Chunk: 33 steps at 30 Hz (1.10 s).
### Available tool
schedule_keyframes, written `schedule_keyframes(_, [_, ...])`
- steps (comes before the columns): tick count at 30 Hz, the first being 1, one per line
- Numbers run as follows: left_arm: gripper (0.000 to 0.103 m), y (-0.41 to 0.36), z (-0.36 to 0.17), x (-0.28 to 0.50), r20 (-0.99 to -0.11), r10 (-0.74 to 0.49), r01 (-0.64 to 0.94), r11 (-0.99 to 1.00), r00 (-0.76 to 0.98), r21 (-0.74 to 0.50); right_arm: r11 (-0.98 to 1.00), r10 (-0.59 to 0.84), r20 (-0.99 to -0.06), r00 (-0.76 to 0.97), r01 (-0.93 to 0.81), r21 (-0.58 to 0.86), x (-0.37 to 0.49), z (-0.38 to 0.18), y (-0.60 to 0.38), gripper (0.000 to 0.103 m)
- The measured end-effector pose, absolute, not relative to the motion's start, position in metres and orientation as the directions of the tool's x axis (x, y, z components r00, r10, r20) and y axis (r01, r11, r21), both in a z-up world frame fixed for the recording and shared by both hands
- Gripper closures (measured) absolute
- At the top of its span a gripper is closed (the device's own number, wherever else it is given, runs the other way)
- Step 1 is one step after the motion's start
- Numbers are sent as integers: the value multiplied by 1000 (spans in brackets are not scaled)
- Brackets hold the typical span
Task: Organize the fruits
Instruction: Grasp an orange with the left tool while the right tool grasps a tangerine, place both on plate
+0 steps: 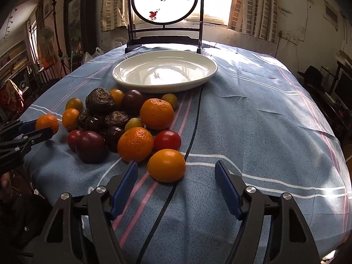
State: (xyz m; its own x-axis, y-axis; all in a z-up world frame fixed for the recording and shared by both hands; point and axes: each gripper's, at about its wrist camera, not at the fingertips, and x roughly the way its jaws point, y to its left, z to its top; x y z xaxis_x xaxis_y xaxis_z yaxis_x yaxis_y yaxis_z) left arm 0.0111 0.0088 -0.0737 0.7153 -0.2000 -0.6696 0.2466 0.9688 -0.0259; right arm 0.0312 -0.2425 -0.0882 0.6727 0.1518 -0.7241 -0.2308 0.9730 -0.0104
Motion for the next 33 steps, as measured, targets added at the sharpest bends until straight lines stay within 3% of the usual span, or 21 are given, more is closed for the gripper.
schedule_keyframes(4, [63, 14, -77, 12, -675, -197, 233, 972, 711, -38, 969, 161, -736, 657, -245, -7, 40, -96, -239, 48])
schedule_keyframes(6, [63, 16, -77, 11, -671, -195, 226, 973, 715, -42, 964, 175, -735, 655, -264, -6, 40, -96, -236, 63])
schedule_keyframes(7, [63, 17, -77, 11, -670, -193, 223, 974, 717, -41, 963, 177, -733, 656, -270, -9, 38, -96, -234, 65])
schedule_keyframes(19, [62, 23, -55, 9, -624, -205, 222, 974, 754, -51, 963, 244, -642, 727, -262, 69, 21, -57, -256, 65])
schedule_keyframes(25, [62, 0, -22, 52, -603, -258, 288, 956, 755, -48, 953, 289, -607, 740, -283, 109, 57, -20, -262, 65])
schedule_keyframes(33, [62, -45, -29, 162, -702, -304, 333, 938, 644, -100, 937, 338, -675, 656, -304, 174, 154, -26, -242, 65])
